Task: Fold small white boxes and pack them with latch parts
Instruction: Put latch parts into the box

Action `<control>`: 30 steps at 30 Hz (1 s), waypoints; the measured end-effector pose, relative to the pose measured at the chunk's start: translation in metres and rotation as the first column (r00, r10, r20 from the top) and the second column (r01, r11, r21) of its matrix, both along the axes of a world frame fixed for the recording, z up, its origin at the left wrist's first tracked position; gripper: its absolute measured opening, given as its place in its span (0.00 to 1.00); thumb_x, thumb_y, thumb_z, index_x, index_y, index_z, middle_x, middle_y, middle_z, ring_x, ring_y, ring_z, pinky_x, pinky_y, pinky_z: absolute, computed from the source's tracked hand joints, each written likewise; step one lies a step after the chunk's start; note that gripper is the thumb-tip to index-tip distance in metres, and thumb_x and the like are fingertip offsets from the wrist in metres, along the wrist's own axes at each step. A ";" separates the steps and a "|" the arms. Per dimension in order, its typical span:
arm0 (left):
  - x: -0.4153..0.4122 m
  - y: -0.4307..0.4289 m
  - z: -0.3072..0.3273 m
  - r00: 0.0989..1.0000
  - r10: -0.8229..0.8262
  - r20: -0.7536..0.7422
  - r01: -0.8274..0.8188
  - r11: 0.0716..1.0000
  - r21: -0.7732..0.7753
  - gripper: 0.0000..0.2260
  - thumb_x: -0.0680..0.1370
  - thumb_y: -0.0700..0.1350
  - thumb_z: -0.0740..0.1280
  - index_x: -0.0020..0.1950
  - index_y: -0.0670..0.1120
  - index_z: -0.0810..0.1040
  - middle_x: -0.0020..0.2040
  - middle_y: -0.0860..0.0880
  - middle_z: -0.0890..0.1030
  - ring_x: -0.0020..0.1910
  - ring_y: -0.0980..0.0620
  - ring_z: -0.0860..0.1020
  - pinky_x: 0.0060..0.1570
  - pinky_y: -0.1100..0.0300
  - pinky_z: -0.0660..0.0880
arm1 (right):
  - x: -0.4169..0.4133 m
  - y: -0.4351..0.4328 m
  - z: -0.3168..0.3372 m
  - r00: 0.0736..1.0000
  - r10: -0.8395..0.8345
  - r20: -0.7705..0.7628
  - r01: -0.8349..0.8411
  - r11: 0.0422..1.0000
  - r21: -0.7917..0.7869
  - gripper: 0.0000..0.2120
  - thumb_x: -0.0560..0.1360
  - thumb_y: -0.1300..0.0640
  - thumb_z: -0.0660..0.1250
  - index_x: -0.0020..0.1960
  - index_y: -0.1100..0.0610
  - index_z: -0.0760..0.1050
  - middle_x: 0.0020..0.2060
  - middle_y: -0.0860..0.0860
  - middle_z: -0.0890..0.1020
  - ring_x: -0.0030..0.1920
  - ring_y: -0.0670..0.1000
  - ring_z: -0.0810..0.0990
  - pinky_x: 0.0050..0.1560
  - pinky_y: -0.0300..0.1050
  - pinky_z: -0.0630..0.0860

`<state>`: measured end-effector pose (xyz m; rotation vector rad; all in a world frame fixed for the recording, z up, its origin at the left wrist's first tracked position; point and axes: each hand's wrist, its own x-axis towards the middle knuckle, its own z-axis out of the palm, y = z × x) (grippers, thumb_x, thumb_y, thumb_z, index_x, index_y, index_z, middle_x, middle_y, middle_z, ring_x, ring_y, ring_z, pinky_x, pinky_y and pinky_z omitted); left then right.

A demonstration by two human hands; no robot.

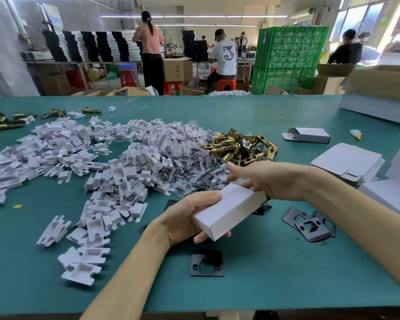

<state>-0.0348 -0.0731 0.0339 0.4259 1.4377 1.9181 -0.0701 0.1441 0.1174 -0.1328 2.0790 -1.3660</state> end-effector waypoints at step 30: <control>0.006 0.010 -0.003 0.992 -0.113 -0.054 0.113 0.994 0.005 0.20 0.87 0.48 0.62 0.79 0.47 0.67 0.55 0.36 0.82 0.52 0.36 0.84 0.25 0.56 0.81 | -0.004 0.001 -0.014 0.997 -0.008 -0.074 0.022 0.982 0.189 0.33 0.77 0.28 0.58 0.59 0.55 0.82 0.49 0.53 0.88 0.45 0.52 0.85 0.44 0.46 0.77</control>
